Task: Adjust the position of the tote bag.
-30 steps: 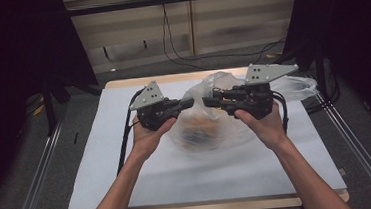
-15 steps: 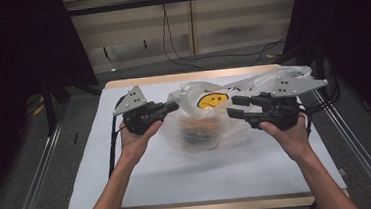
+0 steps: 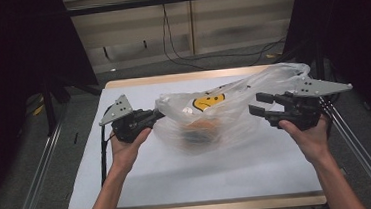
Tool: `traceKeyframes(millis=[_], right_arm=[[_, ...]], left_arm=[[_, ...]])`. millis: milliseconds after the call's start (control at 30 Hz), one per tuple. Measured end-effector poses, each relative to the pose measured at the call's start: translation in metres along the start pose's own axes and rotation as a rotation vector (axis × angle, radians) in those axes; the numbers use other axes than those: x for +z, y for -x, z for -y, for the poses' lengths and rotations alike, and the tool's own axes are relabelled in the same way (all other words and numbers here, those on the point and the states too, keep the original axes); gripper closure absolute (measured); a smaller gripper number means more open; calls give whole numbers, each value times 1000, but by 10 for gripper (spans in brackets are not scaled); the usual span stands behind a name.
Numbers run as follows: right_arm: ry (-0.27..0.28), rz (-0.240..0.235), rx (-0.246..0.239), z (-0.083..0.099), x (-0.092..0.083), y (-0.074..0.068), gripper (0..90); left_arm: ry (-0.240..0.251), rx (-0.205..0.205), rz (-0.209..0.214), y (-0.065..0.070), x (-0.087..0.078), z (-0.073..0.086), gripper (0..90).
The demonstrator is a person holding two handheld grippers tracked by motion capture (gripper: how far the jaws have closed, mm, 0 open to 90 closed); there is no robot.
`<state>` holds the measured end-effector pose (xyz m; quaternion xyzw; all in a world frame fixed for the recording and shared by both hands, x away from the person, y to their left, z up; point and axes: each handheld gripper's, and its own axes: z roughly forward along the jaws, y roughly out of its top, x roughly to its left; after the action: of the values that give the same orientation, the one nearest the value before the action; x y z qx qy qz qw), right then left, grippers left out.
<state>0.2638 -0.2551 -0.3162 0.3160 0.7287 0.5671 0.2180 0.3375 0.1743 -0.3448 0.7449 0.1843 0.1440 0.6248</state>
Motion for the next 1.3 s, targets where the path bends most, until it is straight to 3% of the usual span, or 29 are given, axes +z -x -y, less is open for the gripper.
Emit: traceKeyframes(millis=[100, 333, 367, 500, 533, 667, 867, 933, 1167, 1233, 1300], right_arm=[[8, 24, 13, 2, -7, 6, 504], [-8, 105, 44, 12, -14, 24, 461], [-5, 112, 55, 14, -15, 27, 445], [7, 150, 82, 17, -19, 37, 390], [11, 161, 89, 18, -19, 39, 367], [0, 199, 101, 23, -17, 46, 303], [-22, 212, 97, 24, -7, 53, 268], [-17, 211, 90, 21, -3, 56, 264], [-20, 235, 84, 4, 15, 71, 244], [8, 206, 95, -2, 17, 71, 272], [33, 191, 94, -8, 17, 69, 373]], left_arm=[[12, -23, -9, -3, -3, 1, 900], [-4, 6, -22, -7, -11, 1, 900], [6, -8, -19, -6, -12, 1, 900], [-4, 10, -43, -9, -18, 0, 900], [15, -2, -26, -11, -19, 0, 900], [16, -3, -40, -12, -25, -3, 900], [15, 1, -54, -14, -28, -4, 900], [34, -7, -50, -14, -29, -4, 900], [27, -6, -54, -16, -30, -5, 900], [23, 1, -48, -17, -31, -5, 900], [23, 0, -58, -17, -33, -5, 900]])
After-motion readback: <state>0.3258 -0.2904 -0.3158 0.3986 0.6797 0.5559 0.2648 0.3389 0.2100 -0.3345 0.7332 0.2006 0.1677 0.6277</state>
